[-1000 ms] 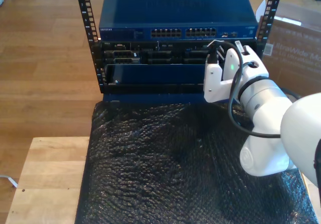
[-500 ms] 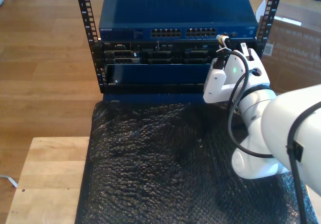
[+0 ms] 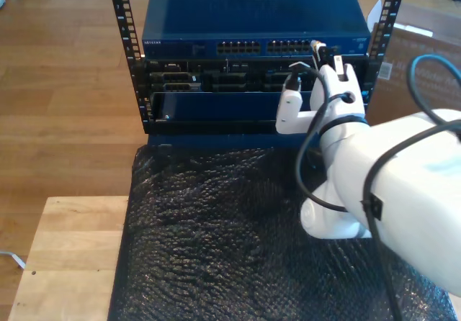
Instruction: Grab the cable and plug it in
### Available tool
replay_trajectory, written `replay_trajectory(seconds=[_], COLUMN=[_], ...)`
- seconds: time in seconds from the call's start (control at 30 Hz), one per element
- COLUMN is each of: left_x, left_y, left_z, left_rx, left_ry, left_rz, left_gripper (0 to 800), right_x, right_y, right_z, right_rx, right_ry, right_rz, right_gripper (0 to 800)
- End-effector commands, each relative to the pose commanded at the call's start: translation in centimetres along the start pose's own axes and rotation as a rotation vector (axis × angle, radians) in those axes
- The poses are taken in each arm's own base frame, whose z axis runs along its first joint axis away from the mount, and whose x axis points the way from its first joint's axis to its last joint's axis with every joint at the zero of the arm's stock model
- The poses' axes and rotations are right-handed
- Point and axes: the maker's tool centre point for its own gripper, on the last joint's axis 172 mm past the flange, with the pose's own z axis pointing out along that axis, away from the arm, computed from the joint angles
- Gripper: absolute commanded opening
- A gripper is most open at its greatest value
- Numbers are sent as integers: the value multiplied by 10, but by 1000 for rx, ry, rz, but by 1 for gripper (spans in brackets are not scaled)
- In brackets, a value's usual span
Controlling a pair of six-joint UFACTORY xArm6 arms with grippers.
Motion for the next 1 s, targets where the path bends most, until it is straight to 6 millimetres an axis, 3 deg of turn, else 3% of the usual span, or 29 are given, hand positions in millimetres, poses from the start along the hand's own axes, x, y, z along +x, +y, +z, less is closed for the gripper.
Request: replay_trajectory(seconds=[0.37, 0.83, 1.0], left_x=[0, 0, 0], left_y=[0, 0, 0], left_z=[0, 0, 0], left_rx=[0, 0, 0], left_ry=[0, 0, 0], left_rz=[0, 0, 0], left_gripper=[800, 800, 800], right_x=[-2, 7, 9], right_y=[-10, -33, -32], right_z=[3, 24, 31], right_rx=[-36, -20, -28], right_ry=[-63, -60, -61], right_rz=[-65, -47, -38], right_gripper=[0, 0, 0])
